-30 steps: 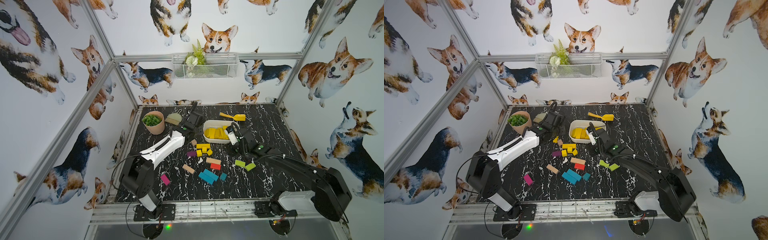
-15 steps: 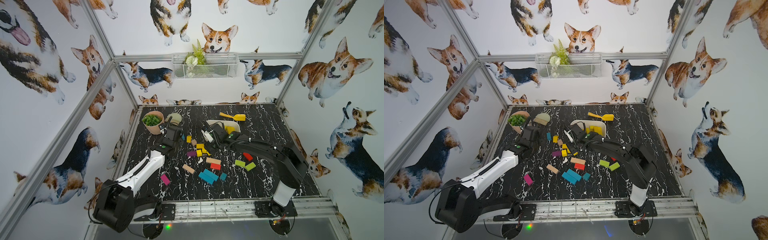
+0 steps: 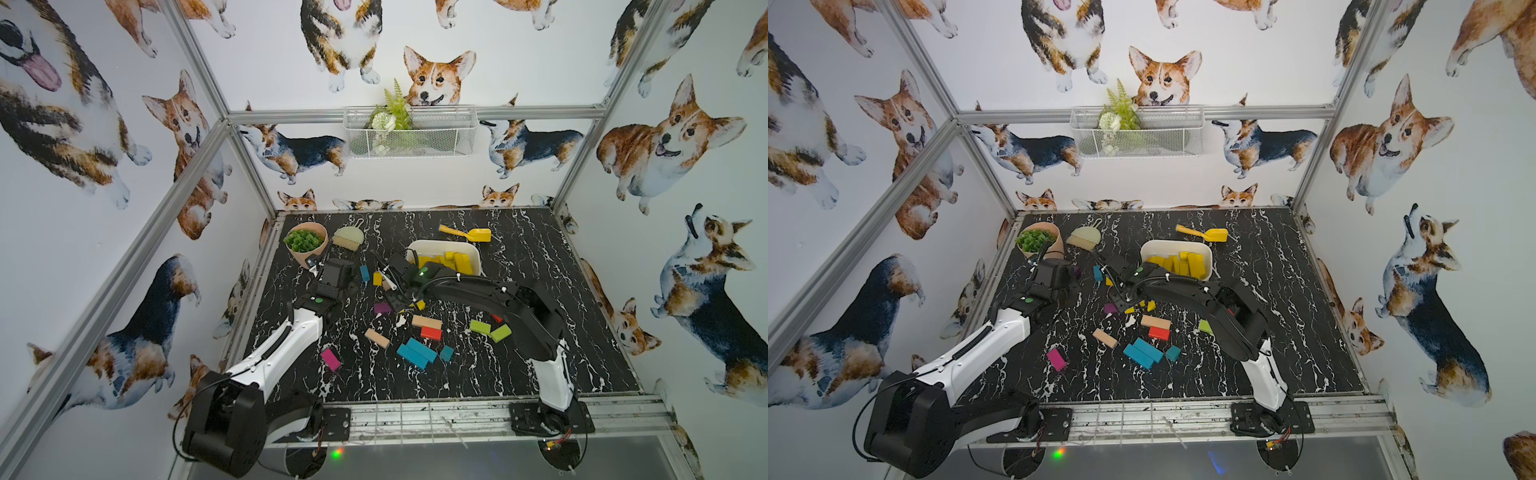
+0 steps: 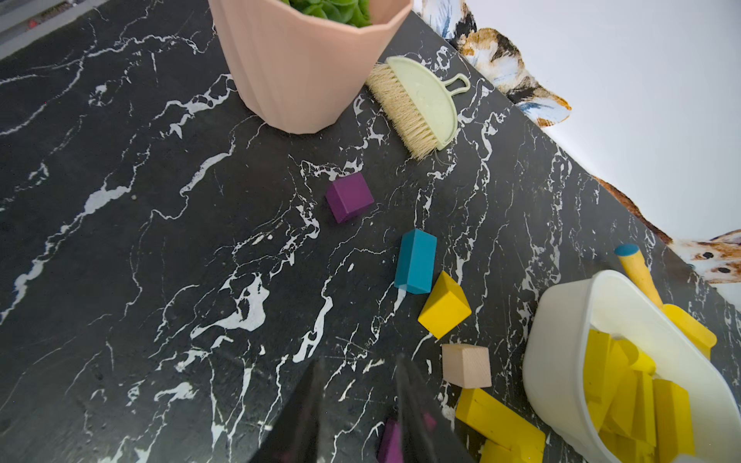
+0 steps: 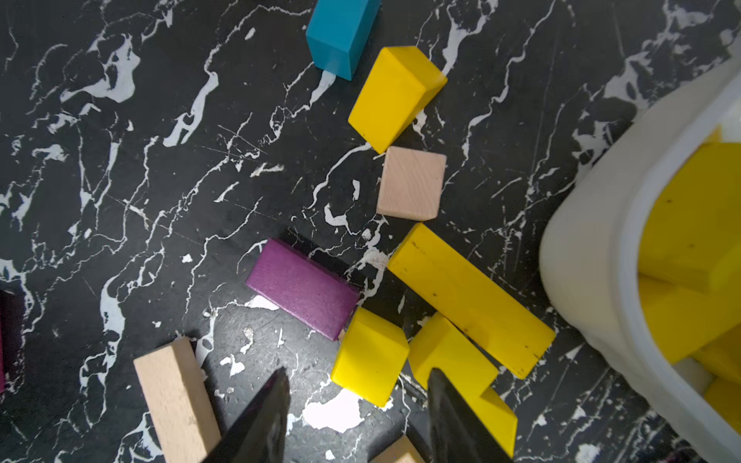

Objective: Pick out the yellow building blocks
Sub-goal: Pick up the building block from the center of the board.

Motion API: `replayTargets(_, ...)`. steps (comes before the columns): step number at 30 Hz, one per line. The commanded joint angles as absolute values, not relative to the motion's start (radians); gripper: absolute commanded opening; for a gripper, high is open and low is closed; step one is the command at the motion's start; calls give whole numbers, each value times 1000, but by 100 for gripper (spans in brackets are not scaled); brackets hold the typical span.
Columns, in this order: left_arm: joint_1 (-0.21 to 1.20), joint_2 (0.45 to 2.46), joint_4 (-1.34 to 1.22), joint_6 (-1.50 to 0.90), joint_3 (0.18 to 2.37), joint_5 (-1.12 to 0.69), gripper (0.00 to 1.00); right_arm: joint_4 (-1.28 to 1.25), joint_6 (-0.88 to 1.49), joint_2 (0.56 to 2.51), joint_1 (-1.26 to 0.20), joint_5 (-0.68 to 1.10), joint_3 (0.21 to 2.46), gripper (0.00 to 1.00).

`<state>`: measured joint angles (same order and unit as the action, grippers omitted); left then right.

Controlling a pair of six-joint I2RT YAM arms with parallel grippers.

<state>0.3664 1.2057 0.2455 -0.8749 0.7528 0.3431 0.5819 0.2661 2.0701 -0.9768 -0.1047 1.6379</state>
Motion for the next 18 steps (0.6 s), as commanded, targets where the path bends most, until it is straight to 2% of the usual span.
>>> replayTargets(1,362,1196,229,-894,747,356,34,648,296,2111,-978,-101,1681,57)
replayTargets(18,359,1197,218,-895,742,353,34,722,296,2209,-984,-111,1746,52)
